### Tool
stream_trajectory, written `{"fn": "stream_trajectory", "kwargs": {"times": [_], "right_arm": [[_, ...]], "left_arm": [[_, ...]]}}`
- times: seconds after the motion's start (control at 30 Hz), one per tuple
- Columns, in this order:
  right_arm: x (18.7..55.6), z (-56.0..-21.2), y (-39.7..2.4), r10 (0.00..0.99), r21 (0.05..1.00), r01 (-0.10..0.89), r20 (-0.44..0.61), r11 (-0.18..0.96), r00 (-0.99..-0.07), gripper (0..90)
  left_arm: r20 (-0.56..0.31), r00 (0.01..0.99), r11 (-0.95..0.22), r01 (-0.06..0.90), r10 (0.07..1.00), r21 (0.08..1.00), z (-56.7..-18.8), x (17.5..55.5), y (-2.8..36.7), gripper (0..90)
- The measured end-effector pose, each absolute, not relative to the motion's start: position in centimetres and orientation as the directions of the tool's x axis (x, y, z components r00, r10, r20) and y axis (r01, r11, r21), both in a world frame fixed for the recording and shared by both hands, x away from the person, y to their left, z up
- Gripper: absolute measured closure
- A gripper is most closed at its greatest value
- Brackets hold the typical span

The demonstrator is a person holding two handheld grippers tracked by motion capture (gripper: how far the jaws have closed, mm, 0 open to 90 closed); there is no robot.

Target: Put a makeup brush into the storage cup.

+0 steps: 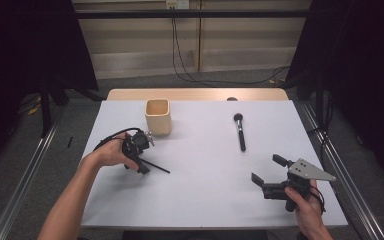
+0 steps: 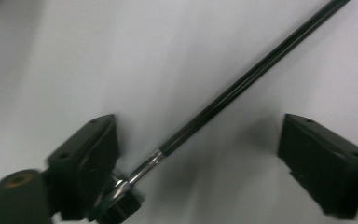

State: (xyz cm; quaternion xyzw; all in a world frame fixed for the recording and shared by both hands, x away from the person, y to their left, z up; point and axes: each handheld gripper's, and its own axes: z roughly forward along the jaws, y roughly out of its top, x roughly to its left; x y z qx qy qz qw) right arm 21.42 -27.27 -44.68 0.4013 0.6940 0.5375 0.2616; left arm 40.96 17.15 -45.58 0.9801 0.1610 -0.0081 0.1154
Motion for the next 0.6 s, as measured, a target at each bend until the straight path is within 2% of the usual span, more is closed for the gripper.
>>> {"fn": "stream_trajectory", "kwargs": {"times": [0.3, 0.47, 0.6], "right_arm": [[21.36, -44.73, -27.4, 0.842, 0.955, 0.283, 0.074, 0.095, -0.534, 0.1], [21.35, -44.73, -27.35, 0.842, 0.954, 0.284, 0.077, 0.092, -0.534, 0.1], [21.35, -44.73, -27.46, 0.843, 0.955, 0.283, 0.078, 0.09, -0.531, 0.1]], "left_arm": [[-0.053, 0.942, -0.908, 0.333, 0.331, 0.255, -45.18, 41.3, 17.94, 42.3], [-0.049, 0.947, -0.919, 0.319, 0.316, 0.23, -45.0, 41.34, 17.79, 45.8], [-0.052, 0.946, -0.915, 0.323, 0.32, 0.241, -45.01, 41.27, 17.87, 54.0]]}}
